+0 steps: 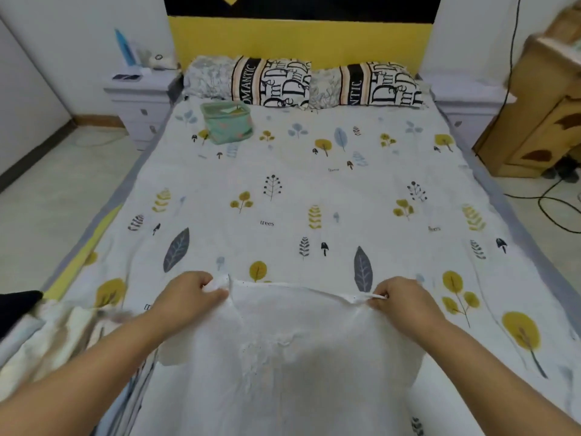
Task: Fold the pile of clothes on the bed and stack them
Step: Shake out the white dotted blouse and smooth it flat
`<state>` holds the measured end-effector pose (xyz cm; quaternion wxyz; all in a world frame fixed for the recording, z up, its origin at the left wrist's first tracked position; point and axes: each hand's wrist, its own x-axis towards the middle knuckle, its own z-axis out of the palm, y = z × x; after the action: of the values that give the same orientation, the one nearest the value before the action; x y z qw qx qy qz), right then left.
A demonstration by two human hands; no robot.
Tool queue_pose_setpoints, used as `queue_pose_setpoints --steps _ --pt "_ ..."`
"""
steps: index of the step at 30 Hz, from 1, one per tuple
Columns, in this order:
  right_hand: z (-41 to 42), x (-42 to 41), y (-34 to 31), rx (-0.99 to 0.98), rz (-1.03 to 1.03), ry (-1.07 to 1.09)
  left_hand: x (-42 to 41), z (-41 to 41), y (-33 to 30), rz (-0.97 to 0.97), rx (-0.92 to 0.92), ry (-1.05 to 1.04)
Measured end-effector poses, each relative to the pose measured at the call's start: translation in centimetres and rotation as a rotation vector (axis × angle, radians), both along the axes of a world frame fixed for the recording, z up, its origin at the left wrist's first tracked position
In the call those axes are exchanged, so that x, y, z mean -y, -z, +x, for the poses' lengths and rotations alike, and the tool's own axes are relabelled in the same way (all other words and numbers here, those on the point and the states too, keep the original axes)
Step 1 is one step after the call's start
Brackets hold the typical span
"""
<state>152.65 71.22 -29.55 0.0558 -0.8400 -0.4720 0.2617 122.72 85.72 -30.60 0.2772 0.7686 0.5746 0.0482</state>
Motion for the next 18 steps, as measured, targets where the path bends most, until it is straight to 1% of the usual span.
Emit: queue_pose_setpoints --steps 5,8,11,12,14,16,18 --pt "0.5 -2.6 8.3 0.127 0.077 0.065 -3.6 0.7 5.8 -0.102 0.051 -0.029" --pt "1.2 -4.5 11.8 0.216 0.096 0.054 -5.7 1.0 8.5 -0.174 -0.043 0.07" --pt "2.4 -6.3 14.8 0.295 0.097 -0.002 -8.1 1.0 11.0 -0.254 -0.149 0.159" --pt "2.7 -6.8 15.6 0.313 0.083 -0.019 -8.9 1.0 11.9 -0.246 -0.177 0.168" --pt "3.2 -8.1 17.2 0.297 0.068 -0.046 -10.3 1.3 13.4 -0.136 -0.196 0.128" --pt "3.9 -9.8 18.3 0.262 0.073 -0.08 -11.5 2.1 14.8 0.007 -0.156 0.021" --pt "4.9 -11.8 19.4 0.259 0.12 -0.091 -12.5 3.0 16.2 0.109 -0.118 -0.046"
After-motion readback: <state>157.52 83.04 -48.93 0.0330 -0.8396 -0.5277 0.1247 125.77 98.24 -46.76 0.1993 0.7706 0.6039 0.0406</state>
